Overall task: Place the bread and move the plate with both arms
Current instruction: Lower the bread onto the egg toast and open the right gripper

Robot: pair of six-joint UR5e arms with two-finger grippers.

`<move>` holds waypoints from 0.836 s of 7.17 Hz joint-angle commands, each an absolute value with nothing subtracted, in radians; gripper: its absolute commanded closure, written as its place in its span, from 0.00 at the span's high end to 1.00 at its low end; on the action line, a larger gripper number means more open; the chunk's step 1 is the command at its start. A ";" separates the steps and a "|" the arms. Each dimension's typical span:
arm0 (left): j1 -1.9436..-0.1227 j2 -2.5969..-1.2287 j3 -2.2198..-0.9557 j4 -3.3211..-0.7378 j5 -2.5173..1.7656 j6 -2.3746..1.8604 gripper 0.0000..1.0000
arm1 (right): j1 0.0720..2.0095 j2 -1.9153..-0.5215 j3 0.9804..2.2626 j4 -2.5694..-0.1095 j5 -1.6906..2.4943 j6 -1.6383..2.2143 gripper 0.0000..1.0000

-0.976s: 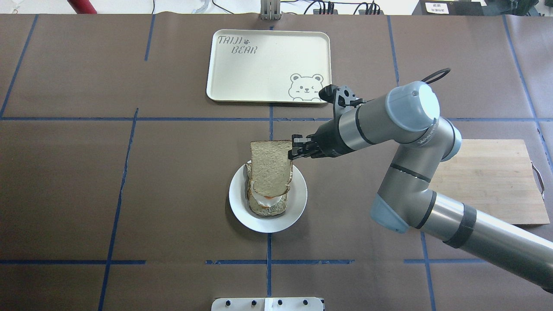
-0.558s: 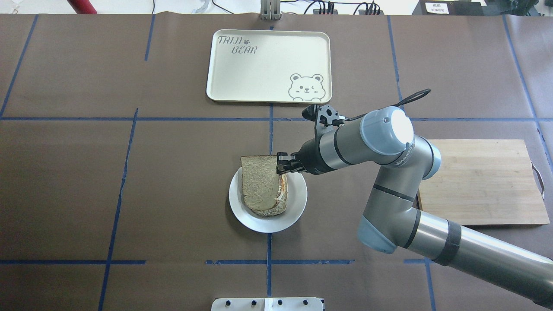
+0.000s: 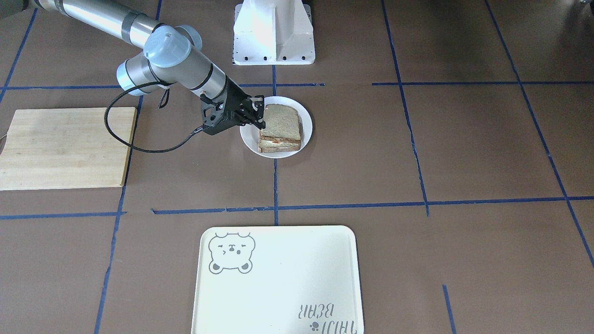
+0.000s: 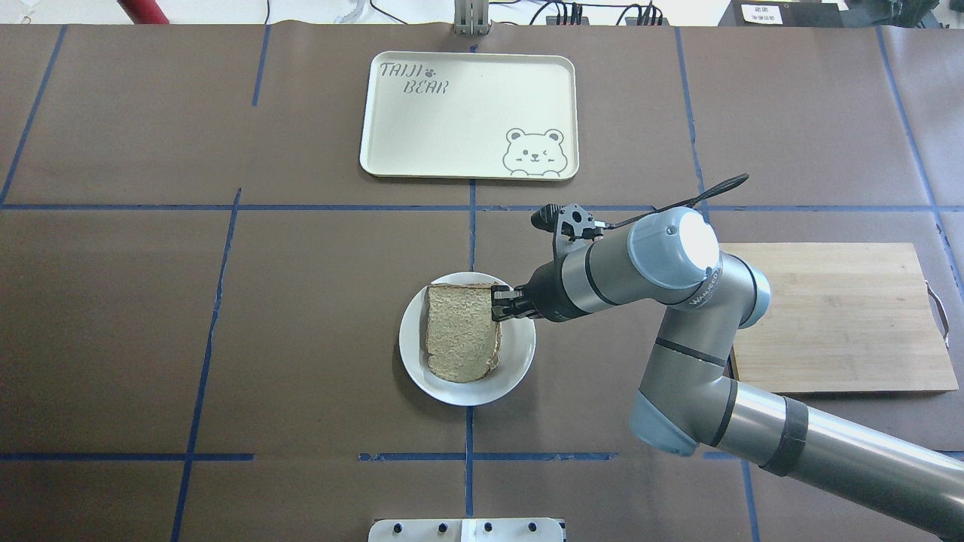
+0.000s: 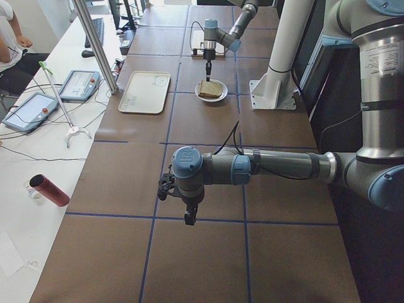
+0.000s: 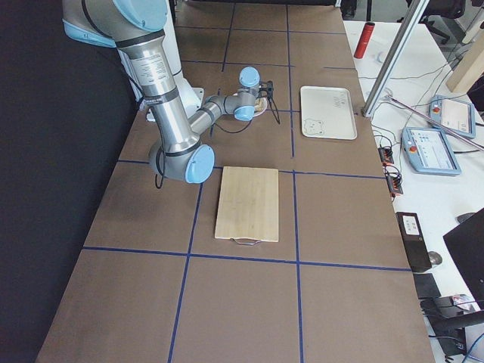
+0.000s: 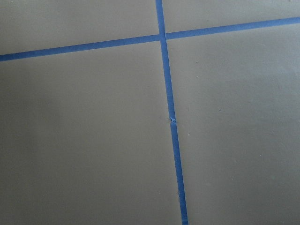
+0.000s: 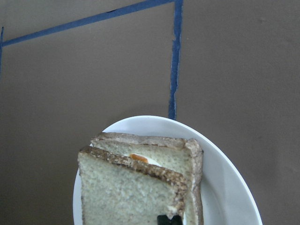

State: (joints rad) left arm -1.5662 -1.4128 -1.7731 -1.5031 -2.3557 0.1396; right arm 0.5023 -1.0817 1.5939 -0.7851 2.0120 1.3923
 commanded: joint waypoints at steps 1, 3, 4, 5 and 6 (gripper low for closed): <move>-1.566 -1.413 -1.769 -1.503 -2.356 0.140 1.00 | 0.502 -1.086 1.594 -0.784 2.013 1.391 0.03; -1.566 -1.413 -1.764 -1.503 -2.356 0.140 1.00 | 0.512 -1.085 1.595 -0.790 2.016 1.391 1.00; -1.566 -1.413 -1.766 -1.503 -2.353 0.140 1.00 | 0.558 -1.085 1.597 -0.826 2.051 1.391 1.00; -1.566 -1.414 -1.778 -1.503 -2.352 0.141 1.00 | 0.624 -1.086 1.600 -0.901 2.128 1.364 1.00; -1.566 -1.414 -1.776 -1.532 -2.350 0.140 1.00 | 0.696 -1.091 1.604 -0.993 2.188 1.286 1.00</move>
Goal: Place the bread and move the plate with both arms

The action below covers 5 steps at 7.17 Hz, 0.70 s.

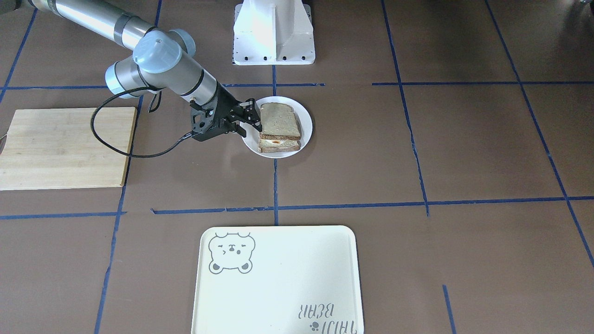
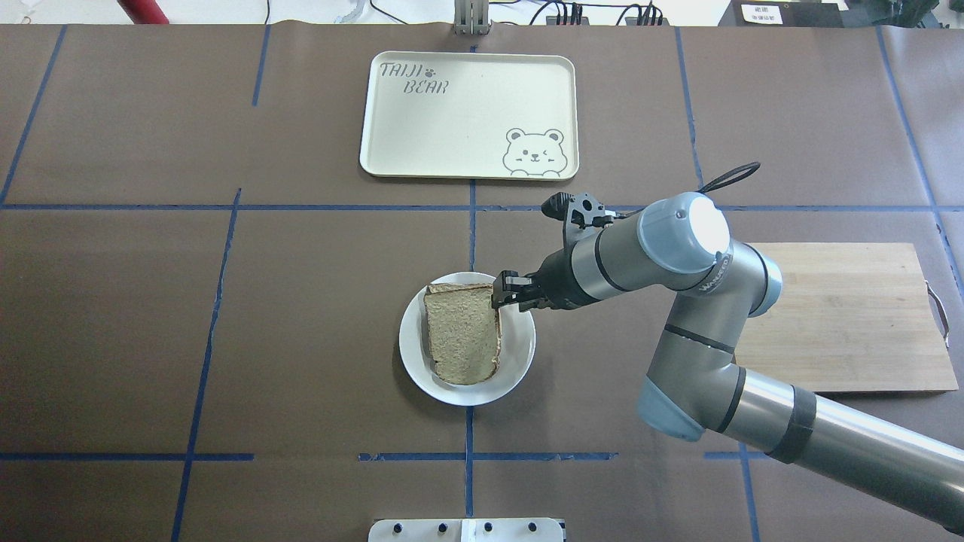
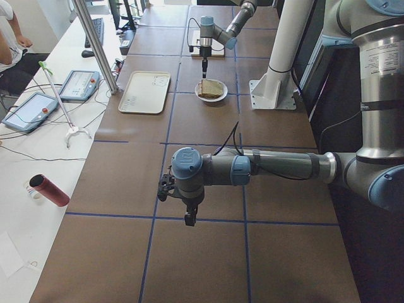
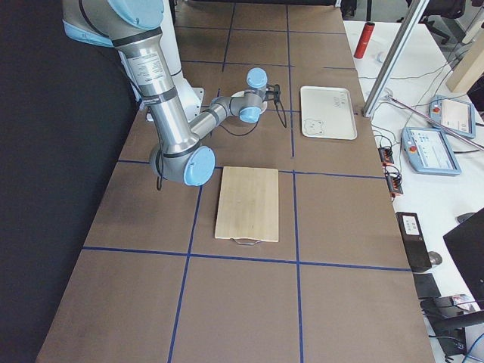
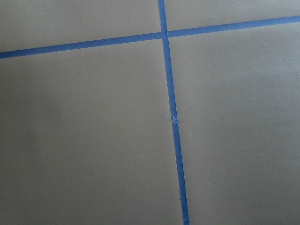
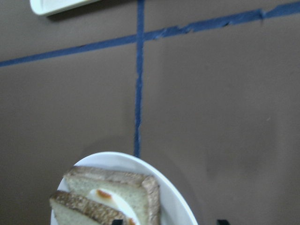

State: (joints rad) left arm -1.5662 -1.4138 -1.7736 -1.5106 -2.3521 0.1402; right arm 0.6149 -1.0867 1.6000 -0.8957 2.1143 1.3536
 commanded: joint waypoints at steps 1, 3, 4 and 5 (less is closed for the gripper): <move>-1.566 -1.414 -1.776 -1.589 -2.352 0.132 1.00 | 0.777 -1.095 1.606 -1.116 2.238 1.167 1.00; -1.566 -1.423 -1.752 -1.774 -2.352 0.132 1.00 | 0.929 -1.138 1.611 -1.323 2.255 0.821 1.00; -1.565 -1.425 -1.750 -1.813 -2.353 0.129 1.00 | 1.016 -1.213 1.627 -1.383 2.275 0.622 1.00; -1.557 -1.492 -1.712 -1.807 -2.364 0.112 1.00 | 1.113 -1.314 1.653 -1.411 2.293 0.430 1.00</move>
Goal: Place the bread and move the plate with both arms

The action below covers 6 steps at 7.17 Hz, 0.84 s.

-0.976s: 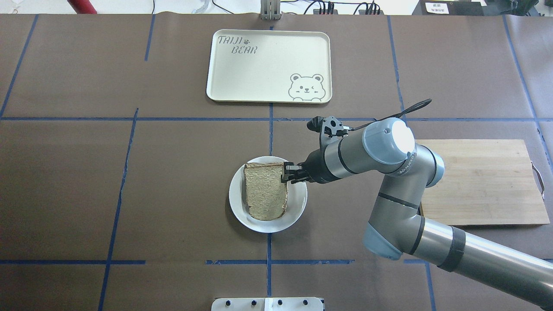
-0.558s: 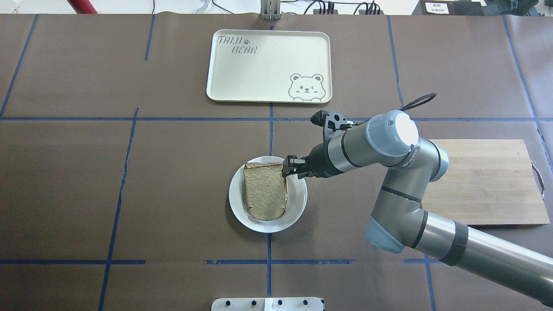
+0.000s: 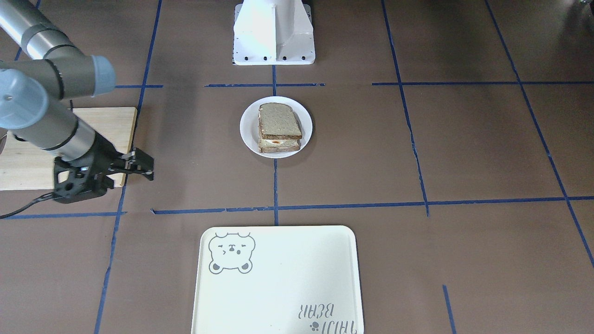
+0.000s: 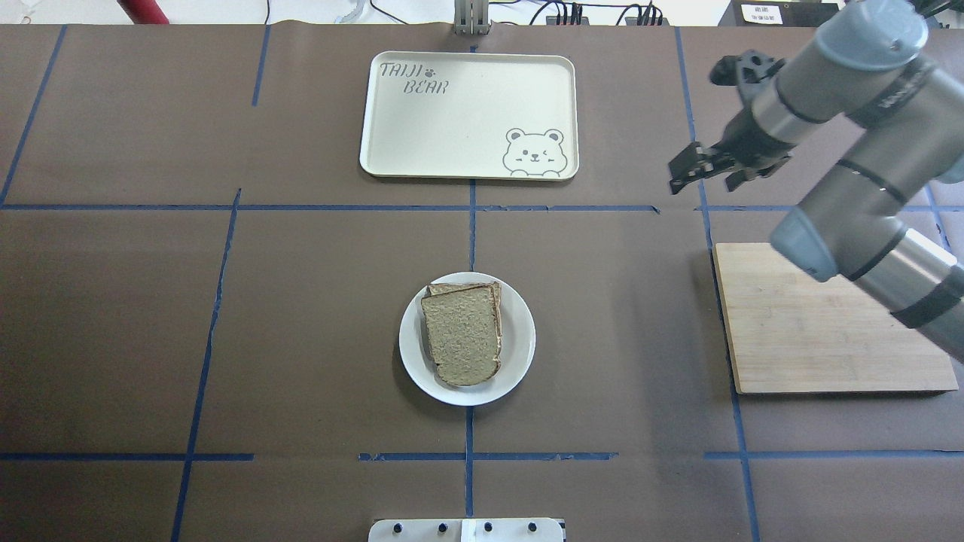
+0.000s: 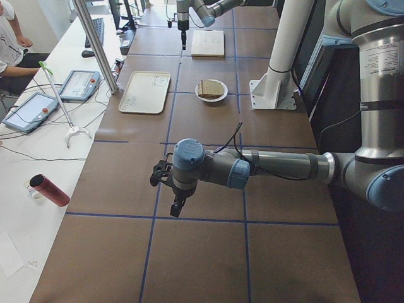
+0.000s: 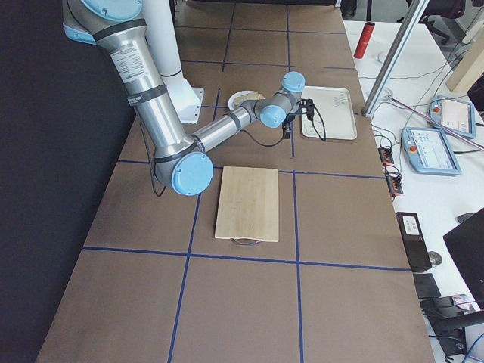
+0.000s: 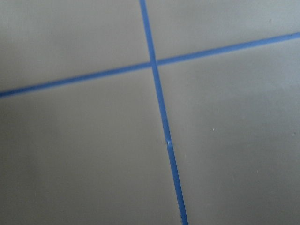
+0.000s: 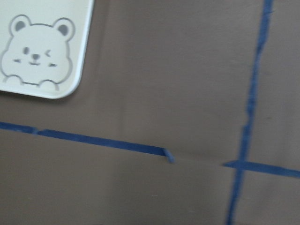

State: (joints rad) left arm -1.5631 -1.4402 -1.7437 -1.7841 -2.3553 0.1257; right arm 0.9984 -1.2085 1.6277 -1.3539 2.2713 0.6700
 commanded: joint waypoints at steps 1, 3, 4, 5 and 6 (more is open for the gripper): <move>-1.555 -1.494 -1.694 -1.815 -2.426 0.060 1.00 | 1.215 -1.418 1.657 -1.413 2.315 0.223 1.00; -1.549 -1.499 -1.710 -1.834 -2.450 0.011 1.00 | 1.375 -1.590 1.655 -1.413 2.312 -0.046 1.00; -1.517 -1.497 -1.710 -1.836 -2.451 0.009 1.00 | 1.452 -1.658 1.654 -1.413 2.312 -0.119 1.00; -1.487 -1.497 -1.710 -1.836 -2.485 -0.026 1.00 | 1.486 -1.678 1.657 -1.434 2.316 -0.123 1.00; -1.455 -1.500 -1.723 -1.894 -2.608 -0.220 1.00 | 1.514 -1.678 1.687 -1.551 2.321 -0.187 1.00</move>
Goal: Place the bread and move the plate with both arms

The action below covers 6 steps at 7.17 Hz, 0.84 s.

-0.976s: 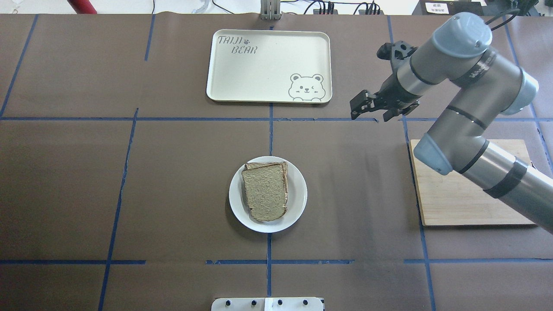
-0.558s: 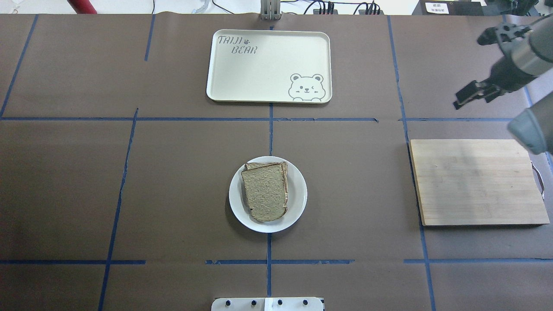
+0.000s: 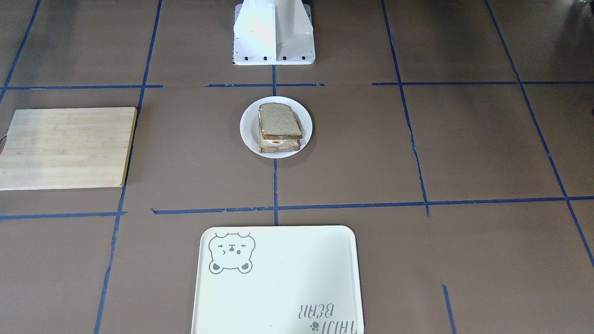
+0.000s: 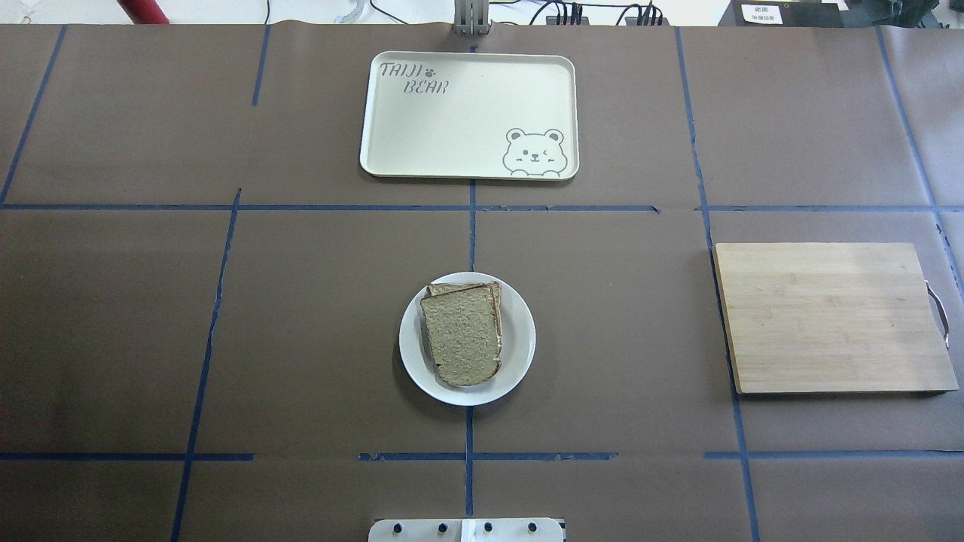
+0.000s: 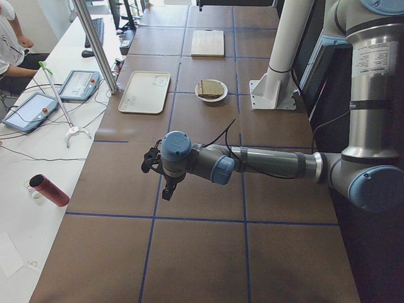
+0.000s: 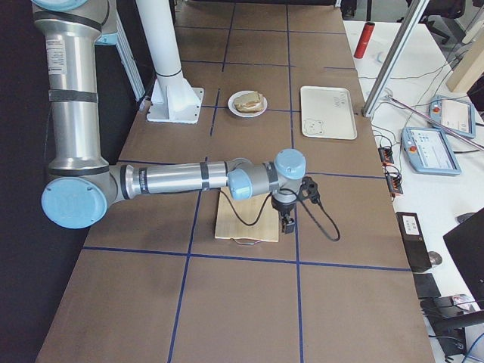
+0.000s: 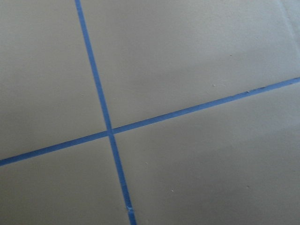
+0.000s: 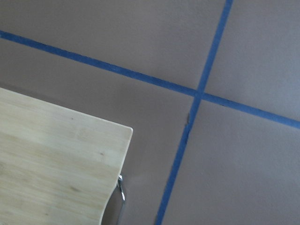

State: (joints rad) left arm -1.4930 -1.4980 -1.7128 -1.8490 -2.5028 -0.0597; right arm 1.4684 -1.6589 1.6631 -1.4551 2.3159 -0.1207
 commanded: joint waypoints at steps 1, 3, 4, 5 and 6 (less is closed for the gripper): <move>-1.407 -1.500 -1.724 -2.057 -2.620 -0.443 1.00 | 1.560 -1.675 1.722 -1.678 2.316 -0.272 1.00; -1.213 -1.503 -1.723 -2.448 -2.542 -0.960 1.00 | 1.565 -1.701 1.787 -1.738 2.293 -0.267 1.00; -1.092 -1.514 -1.724 -2.617 -2.437 -1.177 1.00 | 1.565 -1.706 1.789 -1.735 2.295 -0.265 1.00; -0.998 -1.564 -1.724 -2.690 -2.352 -1.363 1.00 | 1.565 -1.715 1.789 -1.733 2.296 -0.265 1.00; -0.886 -1.612 -1.724 -2.751 -2.235 -1.509 1.00 | 1.565 -1.715 1.789 -1.732 2.298 -0.264 1.00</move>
